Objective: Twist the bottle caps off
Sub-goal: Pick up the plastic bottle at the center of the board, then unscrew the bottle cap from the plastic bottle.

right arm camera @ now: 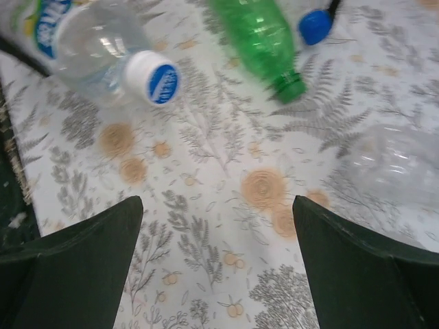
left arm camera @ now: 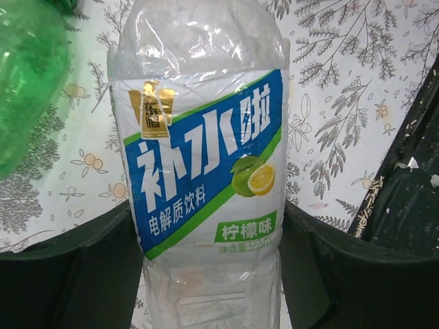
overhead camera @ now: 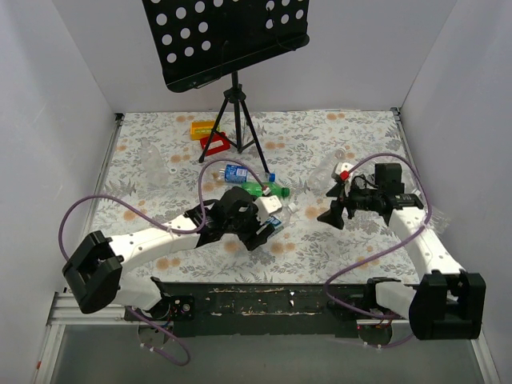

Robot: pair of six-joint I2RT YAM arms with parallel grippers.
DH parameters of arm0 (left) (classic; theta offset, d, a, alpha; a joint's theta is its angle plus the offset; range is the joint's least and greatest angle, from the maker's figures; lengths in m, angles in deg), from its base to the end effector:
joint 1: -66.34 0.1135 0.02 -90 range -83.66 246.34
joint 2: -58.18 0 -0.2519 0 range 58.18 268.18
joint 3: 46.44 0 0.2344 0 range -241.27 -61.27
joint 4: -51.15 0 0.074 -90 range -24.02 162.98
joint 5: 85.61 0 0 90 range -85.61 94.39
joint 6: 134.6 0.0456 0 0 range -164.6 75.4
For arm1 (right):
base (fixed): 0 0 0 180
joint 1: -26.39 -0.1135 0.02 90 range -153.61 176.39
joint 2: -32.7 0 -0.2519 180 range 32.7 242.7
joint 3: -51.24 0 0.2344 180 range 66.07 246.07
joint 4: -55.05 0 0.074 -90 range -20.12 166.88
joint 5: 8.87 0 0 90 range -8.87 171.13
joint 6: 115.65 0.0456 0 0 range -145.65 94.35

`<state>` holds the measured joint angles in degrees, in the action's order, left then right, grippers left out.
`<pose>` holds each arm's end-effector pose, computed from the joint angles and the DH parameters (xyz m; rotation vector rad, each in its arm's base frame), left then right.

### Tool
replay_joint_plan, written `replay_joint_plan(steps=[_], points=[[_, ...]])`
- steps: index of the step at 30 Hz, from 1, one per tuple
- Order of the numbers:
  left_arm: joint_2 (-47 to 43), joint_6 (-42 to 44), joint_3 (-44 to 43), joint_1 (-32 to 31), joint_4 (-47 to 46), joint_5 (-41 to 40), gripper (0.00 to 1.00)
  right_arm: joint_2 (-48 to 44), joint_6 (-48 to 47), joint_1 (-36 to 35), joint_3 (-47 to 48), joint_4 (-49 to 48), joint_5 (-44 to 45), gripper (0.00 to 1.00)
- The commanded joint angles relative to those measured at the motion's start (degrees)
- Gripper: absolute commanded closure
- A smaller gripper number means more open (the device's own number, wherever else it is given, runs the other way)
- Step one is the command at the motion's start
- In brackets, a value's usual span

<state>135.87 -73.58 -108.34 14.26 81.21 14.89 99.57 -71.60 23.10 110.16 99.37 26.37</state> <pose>0.1622 -0.2217 0.2106 0.6012 2.4693 -0.8467 0.2121 0.0495 0.2334 -1.2131 1.7548 0.7523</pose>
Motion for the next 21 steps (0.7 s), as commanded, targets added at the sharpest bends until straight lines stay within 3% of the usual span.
replay_joint_plan(steps=[1, 3, 5, 7, 13, 21], points=[[-5.17, 4.27, 1.71, -0.40, -2.13, -1.01, 0.97, -6.23, 27.38, -0.14, -1.92, -22.47, 12.41, 0.02], [-6.67, 5.06, 3.20, -0.40, -2.56, -1.45, 0.97, -2.21, 24.09, -0.14, 2.55, -13.37, -0.10, 0.07], [-7.99, 5.24, 4.61, -0.40, -3.70, -2.15, 0.97, 3.33, 27.04, -0.92, 5.20, -7.47, -11.19, 0.25], [-9.22, 4.80, 5.93, -0.40, -5.11, -2.41, 0.97, 7.29, 27.06, -3.99, 6.70, -2.62, -11.70, 0.34], [-9.66, 2.96, 7.43, -0.40, -7.75, -1.80, 0.97, 4.15, 34.34, -12.51, 1.35, -9.54, -3.52, 0.29], [-9.66, 5.41, 7.96, -0.48, -8.72, 2.06, 0.97, 11.96, 40.59, -16.57, 7.75, -8.76, -5.44, 0.26]])
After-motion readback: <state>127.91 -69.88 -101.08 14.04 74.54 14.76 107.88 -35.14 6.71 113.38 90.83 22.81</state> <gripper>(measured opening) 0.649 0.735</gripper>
